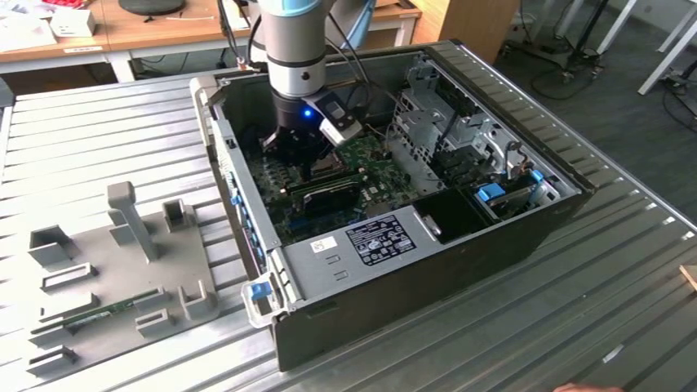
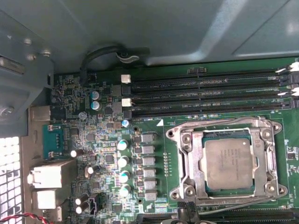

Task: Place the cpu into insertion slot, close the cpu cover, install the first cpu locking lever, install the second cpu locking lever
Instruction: 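Install the second cpu locking lever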

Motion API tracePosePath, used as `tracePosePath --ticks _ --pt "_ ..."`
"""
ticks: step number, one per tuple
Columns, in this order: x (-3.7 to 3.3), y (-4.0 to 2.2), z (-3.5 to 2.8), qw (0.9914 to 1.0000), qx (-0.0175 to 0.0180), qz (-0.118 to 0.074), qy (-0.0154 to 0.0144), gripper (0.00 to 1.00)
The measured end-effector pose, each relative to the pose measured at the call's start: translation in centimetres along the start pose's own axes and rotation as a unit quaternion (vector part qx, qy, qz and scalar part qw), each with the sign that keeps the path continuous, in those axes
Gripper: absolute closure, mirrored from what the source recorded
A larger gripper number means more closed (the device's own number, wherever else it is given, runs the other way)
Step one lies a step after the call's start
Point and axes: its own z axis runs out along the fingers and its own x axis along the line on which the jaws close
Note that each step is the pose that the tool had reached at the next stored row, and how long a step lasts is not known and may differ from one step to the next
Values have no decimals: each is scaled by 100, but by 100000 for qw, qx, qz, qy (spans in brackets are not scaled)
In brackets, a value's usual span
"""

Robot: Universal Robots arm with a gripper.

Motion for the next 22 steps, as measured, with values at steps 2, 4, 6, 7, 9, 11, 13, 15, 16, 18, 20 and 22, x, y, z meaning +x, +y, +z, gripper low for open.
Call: tracePosePath --ticks 2,4,6,7,9,11,13,15,16,18,20,22 --pt "0 0 2 100000 -3 -2 -4 90" --pt "1 0 3 100000 -7 3 -7 90" --pt "1 0 7 100000 -227 21 -13 90" --pt "1 0 7 99999 -454 32 -20 90" --pt "2 1 8 99997 -707 54 -30 90" --pt "1 1 11 99997 -777 57 -41 90" --pt "2 1 19 99997 -815 56 -37 90" --pt "3 1 28 99996 -846 57 -30 90" --pt "4 1 31 99996 -868 63 -26 90" --pt "4 2 34 99996 -906 63 -21 90" --pt "4 2 35 99996 -915 64 -20 90" --pt "4 2 35 99995 -991 67 -17 90"
